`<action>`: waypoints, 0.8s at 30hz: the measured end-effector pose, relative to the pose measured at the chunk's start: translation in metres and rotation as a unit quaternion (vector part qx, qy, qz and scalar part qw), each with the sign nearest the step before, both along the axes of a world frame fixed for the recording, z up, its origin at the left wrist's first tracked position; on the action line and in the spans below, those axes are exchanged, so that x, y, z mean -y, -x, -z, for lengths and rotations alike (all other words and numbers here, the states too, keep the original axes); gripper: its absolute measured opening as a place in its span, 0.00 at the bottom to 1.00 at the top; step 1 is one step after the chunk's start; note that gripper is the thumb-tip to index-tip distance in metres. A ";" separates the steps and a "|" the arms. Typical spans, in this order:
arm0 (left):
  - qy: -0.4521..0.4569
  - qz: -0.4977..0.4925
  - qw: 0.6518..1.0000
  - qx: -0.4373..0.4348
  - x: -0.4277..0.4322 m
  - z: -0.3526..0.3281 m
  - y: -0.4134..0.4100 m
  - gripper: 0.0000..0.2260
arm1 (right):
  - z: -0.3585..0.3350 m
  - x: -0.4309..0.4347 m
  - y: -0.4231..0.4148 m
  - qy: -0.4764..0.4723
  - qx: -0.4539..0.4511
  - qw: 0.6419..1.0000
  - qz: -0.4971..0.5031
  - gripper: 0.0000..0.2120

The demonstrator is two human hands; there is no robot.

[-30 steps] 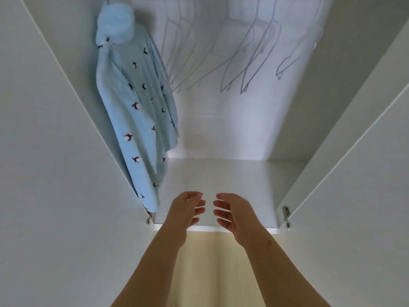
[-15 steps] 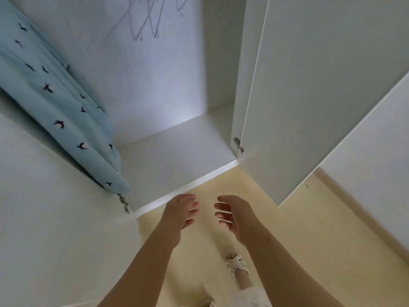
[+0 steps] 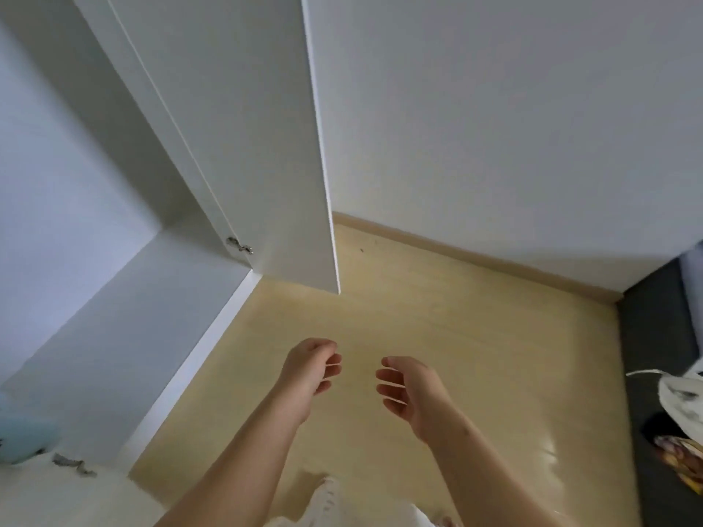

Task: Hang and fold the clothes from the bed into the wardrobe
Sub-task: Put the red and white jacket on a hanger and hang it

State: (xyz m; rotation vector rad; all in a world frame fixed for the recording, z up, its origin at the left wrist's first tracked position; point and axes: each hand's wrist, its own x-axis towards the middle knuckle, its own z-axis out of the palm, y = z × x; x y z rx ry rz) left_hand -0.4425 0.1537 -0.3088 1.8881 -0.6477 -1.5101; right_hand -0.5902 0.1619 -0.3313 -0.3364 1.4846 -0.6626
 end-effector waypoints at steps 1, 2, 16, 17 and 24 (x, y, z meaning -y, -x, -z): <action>0.000 0.023 1.000 0.001 -0.001 0.001 0.019 0.04 | -0.001 -0.007 0.019 0.001 0.001 1.000 0.022 0.06; -0.001 0.046 0.999 0.001 -0.002 0.002 0.040 0.04 | -0.001 -0.015 0.038 0.001 0.002 0.999 0.043 0.06; -0.040 0.330 0.942 -0.036 -0.082 0.015 0.384 0.05 | 0.006 -0.180 0.354 -0.029 -0.031 0.939 0.341 0.05; -0.039 0.348 0.936 -0.038 -0.086 0.014 0.404 0.05 | 0.007 -0.188 0.370 -0.031 -0.033 0.932 0.361 0.05; -0.044 0.444 0.895 -0.024 -0.098 0.011 0.509 0.05 | 0.010 -0.214 0.450 -0.041 -0.002 0.886 0.462 0.05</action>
